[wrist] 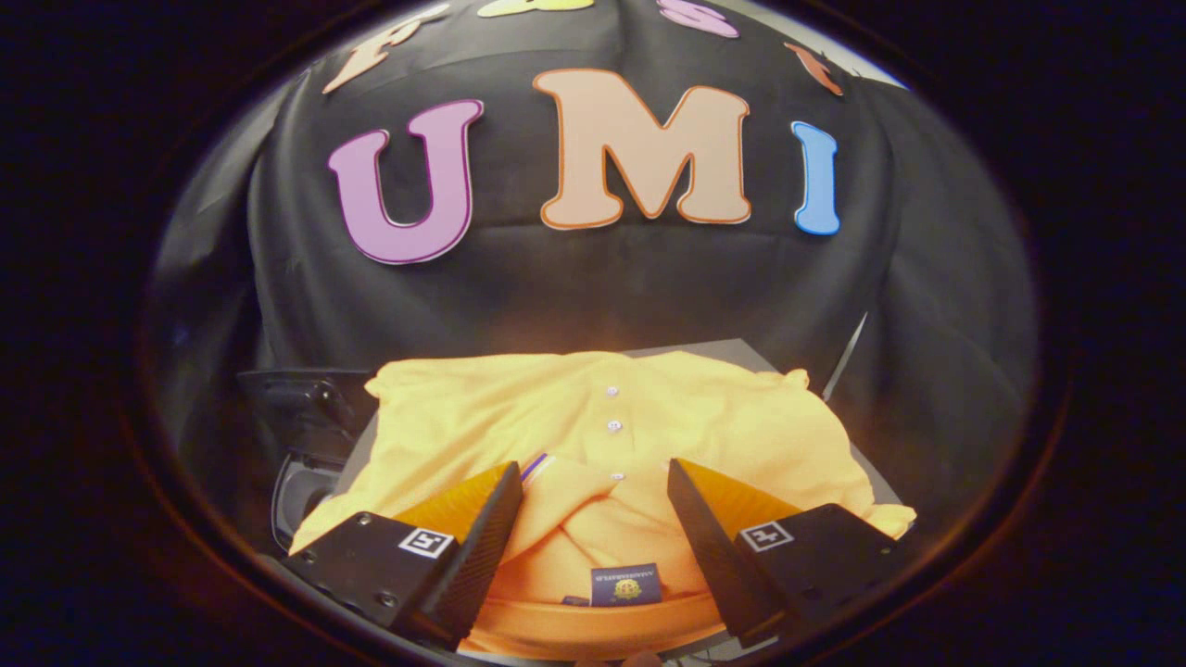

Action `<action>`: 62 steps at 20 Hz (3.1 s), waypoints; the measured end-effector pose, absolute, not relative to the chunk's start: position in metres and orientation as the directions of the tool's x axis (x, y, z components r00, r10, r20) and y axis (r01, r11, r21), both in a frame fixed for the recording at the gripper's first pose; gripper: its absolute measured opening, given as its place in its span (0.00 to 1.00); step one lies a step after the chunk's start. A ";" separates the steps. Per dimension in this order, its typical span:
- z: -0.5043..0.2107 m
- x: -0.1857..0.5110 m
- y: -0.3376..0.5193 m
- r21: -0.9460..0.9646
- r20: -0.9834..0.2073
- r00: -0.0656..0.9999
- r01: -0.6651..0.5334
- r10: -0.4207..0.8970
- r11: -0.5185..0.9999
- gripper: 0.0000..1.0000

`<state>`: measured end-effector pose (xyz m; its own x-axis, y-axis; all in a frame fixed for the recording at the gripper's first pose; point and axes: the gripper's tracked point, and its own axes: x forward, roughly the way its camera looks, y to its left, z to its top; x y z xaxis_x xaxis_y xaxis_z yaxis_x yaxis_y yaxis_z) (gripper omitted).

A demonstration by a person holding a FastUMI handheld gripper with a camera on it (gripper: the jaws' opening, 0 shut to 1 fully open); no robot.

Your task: Put the clothes into the washing machine and then close the washing machine lid.

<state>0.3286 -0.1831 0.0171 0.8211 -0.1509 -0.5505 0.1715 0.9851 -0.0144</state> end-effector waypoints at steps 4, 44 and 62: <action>0.012 0.329 -0.178 -0.009 -0.558 0.820 0.147 -0.127 0.989 0.96; 0.121 0.324 0.108 0.205 -0.334 0.940 0.006 0.065 0.979 0.05; -0.004 0.354 0.242 0.114 -0.484 0.855 -0.149 0.186 0.982 0.12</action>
<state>0.3542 0.2422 -0.0039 0.8548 0.1858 -0.4845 -0.1488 0.9823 0.1141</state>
